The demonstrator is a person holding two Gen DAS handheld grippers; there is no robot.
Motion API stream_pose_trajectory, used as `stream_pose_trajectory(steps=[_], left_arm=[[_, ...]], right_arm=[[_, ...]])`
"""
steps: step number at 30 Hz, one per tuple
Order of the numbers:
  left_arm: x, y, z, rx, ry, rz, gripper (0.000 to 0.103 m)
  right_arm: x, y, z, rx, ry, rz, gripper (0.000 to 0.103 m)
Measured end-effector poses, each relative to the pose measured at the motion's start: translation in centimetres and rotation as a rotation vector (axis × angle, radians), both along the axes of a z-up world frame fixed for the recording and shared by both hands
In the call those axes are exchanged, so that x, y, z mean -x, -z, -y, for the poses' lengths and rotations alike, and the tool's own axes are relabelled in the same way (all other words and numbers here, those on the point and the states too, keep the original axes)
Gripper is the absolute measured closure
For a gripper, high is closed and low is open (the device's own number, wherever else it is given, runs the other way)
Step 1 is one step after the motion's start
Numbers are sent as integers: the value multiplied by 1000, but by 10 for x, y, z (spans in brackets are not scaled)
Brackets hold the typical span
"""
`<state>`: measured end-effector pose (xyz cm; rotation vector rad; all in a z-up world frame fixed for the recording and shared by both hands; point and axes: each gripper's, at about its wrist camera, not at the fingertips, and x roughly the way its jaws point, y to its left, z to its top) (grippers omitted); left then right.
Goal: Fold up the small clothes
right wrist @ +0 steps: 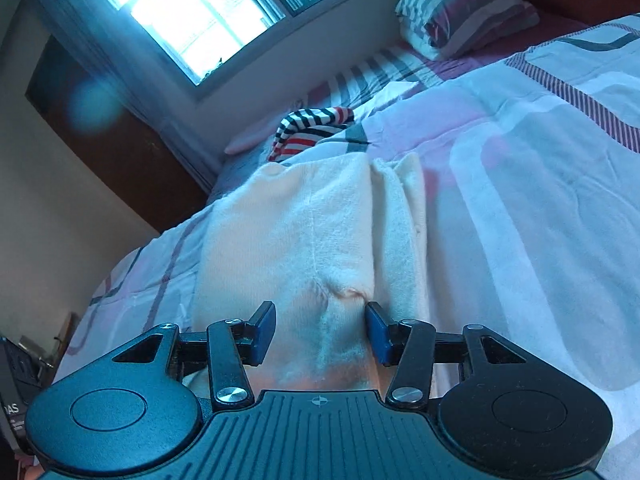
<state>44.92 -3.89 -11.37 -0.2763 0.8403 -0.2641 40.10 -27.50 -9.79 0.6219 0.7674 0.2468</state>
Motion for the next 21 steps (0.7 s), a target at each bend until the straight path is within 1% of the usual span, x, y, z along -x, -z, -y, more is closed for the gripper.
stream_pose_trajectory(steps=[3,4,6,7,8,9,11,14,15,17,18,19,20,21], left_arm=[[-1,-4,-13,45,-19,37,36],[-3,-6,-15,51,-23,42,36],[-10,-6,-15,40,-19,37,36],[-14,-5,-14,34,-11,32,36],[-20,-3,-13,25,2,24,37],[-24,-1,-11,13,4,14,38],[-28,0,-9,6,18,17,39],[-28,-6,-4,-5,48,36,44],[-28,-8,-2,-5,60,40,44],[-30,-8,6,-10,91,29,44],[-32,-7,14,-39,106,25,40],[-33,-4,20,-71,116,20,39],[-35,-2,25,-91,123,12,38],[-36,-1,28,-98,120,11,38]], right_arm=[[-8,5,3,-37,-6,-24,53],[-9,3,1,-27,-18,-19,53],[-10,0,-7,19,-40,-11,53],[-12,-1,-13,58,-51,-11,56],[-13,-1,-19,100,-55,-15,75],[-14,-1,-23,134,-60,-15,82],[-13,-3,-28,168,-71,7,92],[-2,-15,-33,242,-65,54,94],[3,-20,-31,265,-51,64,94],[11,-22,-20,256,-26,57,94],[11,-17,-15,257,-22,35,94],[7,-7,-12,262,-19,-6,94],[4,2,-9,234,-20,-28,94],[4,4,-4,196,-23,-28,94]])
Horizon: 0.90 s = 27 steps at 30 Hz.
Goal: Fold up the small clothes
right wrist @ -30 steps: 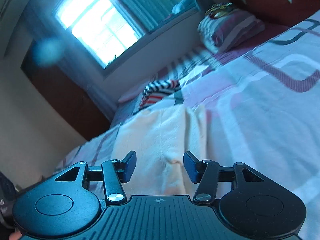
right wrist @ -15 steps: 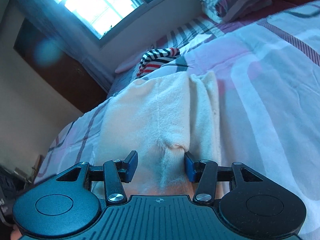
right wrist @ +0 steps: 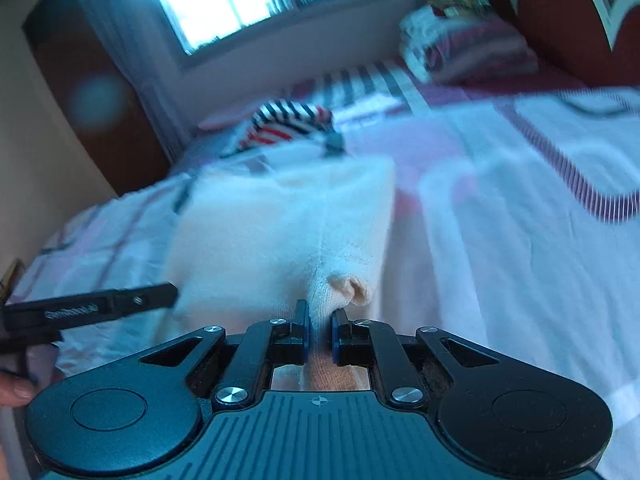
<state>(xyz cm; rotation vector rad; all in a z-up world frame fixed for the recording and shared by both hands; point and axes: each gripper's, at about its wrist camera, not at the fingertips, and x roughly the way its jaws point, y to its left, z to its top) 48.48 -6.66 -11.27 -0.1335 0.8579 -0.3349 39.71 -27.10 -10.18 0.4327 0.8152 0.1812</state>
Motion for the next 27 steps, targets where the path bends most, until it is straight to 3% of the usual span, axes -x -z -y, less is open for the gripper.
stream_pose_trajectory(steps=[3,5,6,10,13,14,16,19,21,24,27], left_arm=[[1,-8,-3,10,0,10,47],[4,-19,-5,22,3,64,47],[3,-23,-4,14,4,81,46],[-15,-20,4,-5,4,53,45],[-24,0,10,-54,8,8,38],[-25,3,8,-42,-1,8,32],[-25,3,-3,-6,-14,-21,32],[-4,-11,-7,-10,14,-1,41],[20,-12,-8,16,49,-2,41],[51,2,-3,-44,70,-26,39],[77,9,-9,-78,51,5,38]], right_arm=[[2,-9,9,-26,12,13,91],[9,-23,17,26,60,79,74],[9,-27,23,23,72,105,72],[-19,-29,28,3,48,103,73],[-45,-10,10,142,-29,2,82],[-46,-6,12,136,-19,11,82],[-45,-7,20,70,8,-17,82],[-23,-19,17,91,-1,25,82],[-1,-22,20,50,-17,44,82],[28,-16,17,27,-40,19,82],[58,-8,10,11,-46,-8,82]])
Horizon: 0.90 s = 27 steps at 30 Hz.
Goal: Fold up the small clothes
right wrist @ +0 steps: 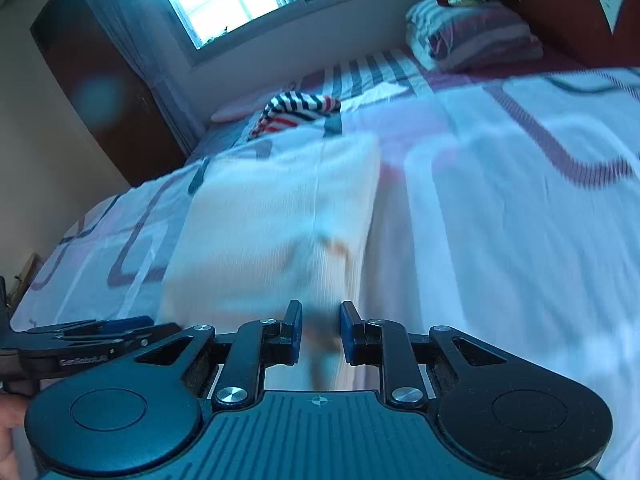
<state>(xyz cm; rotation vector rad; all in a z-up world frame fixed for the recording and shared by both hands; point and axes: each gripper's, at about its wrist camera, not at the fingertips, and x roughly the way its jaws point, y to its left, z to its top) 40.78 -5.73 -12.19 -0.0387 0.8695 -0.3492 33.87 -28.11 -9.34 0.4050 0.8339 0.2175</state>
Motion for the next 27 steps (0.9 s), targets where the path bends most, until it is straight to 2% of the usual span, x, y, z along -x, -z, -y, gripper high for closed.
stream_pose_trajectory(steps=[1,2,6,8,10,12,14,16,17,18,22,25,27], left_arm=[[6,-1,-2,-10,-7,7,38],[10,-2,-3,-24,-8,12,38],[21,-7,-9,-74,10,15,35],[27,-20,-9,-84,13,33,40],[34,-32,-8,-59,28,84,37],[33,-29,0,-60,48,62,34],[27,-11,13,-124,91,-5,32],[26,-17,10,-106,76,27,34],[23,-25,9,-94,73,57,35],[16,-35,8,-82,63,99,35],[-40,-65,19,-45,9,176,35],[-90,-66,32,-38,-31,165,35],[-115,-51,37,-47,-62,128,35]], right_arm=[[10,3,-5,11,-8,-7,90],[18,6,-10,18,-12,-9,92],[32,3,-13,28,-1,-3,92],[40,-16,-10,50,15,66,92],[42,-30,-11,58,15,111,92],[35,-21,-17,63,-27,68,92],[25,3,-29,135,-97,-30,92],[21,-5,-32,159,-102,-3,92],[19,-14,-30,160,-90,40,92],[14,-24,-29,162,-78,96,92],[-40,-48,-27,187,-3,208,92],[-96,-46,-23,146,28,200,92],[-124,-34,-23,141,31,188,92]])
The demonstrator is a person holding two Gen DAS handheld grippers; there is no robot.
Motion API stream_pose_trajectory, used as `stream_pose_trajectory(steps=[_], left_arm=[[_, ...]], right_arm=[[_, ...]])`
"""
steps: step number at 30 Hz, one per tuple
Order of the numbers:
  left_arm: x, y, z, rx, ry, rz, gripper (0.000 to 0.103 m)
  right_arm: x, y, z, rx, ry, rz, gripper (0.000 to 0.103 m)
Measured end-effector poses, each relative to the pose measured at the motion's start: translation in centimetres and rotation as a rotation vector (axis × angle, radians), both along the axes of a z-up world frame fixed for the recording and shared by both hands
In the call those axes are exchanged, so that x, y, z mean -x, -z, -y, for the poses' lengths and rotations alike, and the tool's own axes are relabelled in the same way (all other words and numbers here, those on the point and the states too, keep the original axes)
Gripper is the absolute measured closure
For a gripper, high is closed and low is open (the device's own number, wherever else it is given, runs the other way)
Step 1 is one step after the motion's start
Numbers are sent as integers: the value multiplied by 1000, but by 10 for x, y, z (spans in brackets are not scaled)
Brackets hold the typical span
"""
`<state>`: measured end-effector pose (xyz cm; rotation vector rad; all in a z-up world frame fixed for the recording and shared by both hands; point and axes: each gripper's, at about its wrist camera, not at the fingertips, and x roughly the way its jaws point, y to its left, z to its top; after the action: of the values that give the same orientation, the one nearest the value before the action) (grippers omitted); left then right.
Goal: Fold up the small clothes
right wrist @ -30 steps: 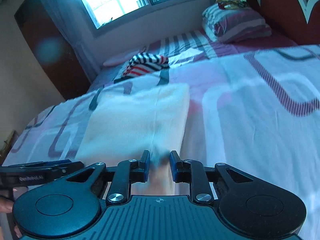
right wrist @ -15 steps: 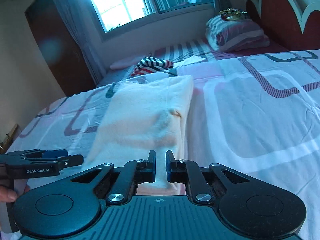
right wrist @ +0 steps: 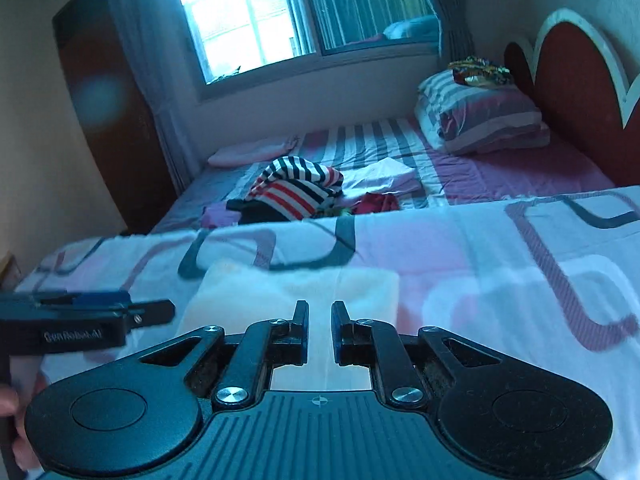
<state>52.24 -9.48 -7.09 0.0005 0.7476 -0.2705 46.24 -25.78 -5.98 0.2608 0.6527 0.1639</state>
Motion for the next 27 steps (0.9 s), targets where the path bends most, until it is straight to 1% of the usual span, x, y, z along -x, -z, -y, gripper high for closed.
stream_pose_trajectory(steps=[1,2,3,4,5,6,7,8,9,10,11,12,13,14,15,16,17,19,21,23,24,25,27], left_arm=[[-10,13,1,-14,-21,-27,35],[-18,27,3,-36,-24,-61,29],[-23,43,2,-64,-31,-92,15],[-22,48,-2,-59,-56,-74,9],[-19,43,-7,-59,-63,-77,11],[-14,36,-10,-55,-54,-67,19],[-6,29,-13,-43,-50,-53,22],[2,23,-16,-17,-42,-41,20],[10,21,-17,17,-23,-43,18],[14,24,-15,33,-4,-61,18],[17,30,-10,15,13,-80,17],[13,39,1,-31,23,-83,13],[15,43,3,-42,13,-70,10],[15,43,3,-39,-2,-74,8],[15,40,2,-33,-3,-84,11],[16,35,1,-37,-2,-79,14],[20,30,1,-43,-3,-70,20],[32,19,0,-48,3,-50,21],[44,17,1,-49,16,-61,20],[55,24,4,-66,24,-80,19],[57,31,7,-87,27,-94,18],[58,38,8,-98,25,-101,17],[61,38,5,-78,11,-102,17]], right_arm=[[-10,10,-2,19,-8,-18,92],[-21,28,-2,46,-11,-92,92],[-28,45,0,68,-31,-169,92],[-23,46,2,86,-39,-116,92],[-22,43,4,88,-38,-130,92],[-16,35,7,67,-26,-115,92],[-4,28,11,40,-28,-57,92],[5,23,13,15,-28,-17,92],[11,22,14,-7,-31,-10,92],[12,26,10,-6,-51,-39,92],[8,35,5,16,-76,-87,92],[6,46,-1,53,-91,-119,92],[9,46,-4,67,-88,-91,92],[8,43,-3,59,-78,-105,92],[7,38,-3,46,-63,-114,92],[12,31,-2,41,-55,-98,91],[17,25,-2,44,-59,-73,91],[30,15,-5,65,-75,-41,91],[39,18,-7,76,-80,-61,91],[46,31,-10,86,-97,-111,91],[47,38,-13,103,-102,-121,92],[50,39,-14,103,-93,-104,92],[51,31,-13,74,-68,-108,91]])
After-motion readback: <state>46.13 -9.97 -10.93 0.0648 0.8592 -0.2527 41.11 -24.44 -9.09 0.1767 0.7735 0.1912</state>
